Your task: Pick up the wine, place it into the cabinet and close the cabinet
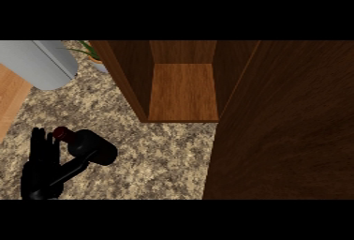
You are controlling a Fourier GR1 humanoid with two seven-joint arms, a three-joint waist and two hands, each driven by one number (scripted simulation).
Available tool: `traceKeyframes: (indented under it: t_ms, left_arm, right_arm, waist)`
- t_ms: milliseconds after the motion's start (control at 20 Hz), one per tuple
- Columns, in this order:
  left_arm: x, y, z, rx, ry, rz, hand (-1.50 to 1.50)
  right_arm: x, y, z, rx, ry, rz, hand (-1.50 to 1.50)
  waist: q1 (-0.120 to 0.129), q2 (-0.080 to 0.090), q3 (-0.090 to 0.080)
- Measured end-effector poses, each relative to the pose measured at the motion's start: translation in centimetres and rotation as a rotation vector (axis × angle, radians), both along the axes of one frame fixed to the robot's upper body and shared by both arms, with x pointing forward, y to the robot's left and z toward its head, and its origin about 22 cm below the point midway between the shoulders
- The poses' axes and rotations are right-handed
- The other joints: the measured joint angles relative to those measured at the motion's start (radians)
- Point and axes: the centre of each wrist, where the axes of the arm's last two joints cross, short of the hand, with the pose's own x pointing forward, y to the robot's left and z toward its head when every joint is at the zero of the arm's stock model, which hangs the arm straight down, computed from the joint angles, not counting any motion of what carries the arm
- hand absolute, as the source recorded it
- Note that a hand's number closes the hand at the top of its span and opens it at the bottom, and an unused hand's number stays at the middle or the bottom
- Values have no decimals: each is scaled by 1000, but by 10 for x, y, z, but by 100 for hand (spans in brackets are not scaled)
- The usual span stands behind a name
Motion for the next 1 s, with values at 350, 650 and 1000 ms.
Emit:
traceKeyframes:
  t_ms: [350,650,1000]
  left_arm:
    - [0,-2,-39,-17,19,2,-150]
    - [0,2,-64,-71,13,6,-150]
    - [-3,2,-88,-118,-10,-9,-150]
  right_arm:
    - [1,1,-3,3,6,4,-150]
    - [1,-1,-1,-2,1,-6,-150]
    - [1,2,0,7,-1,5,-150]
  waist:
    - [-1,2,0]
    - [-2,2,0]
    - [-2,1,0]
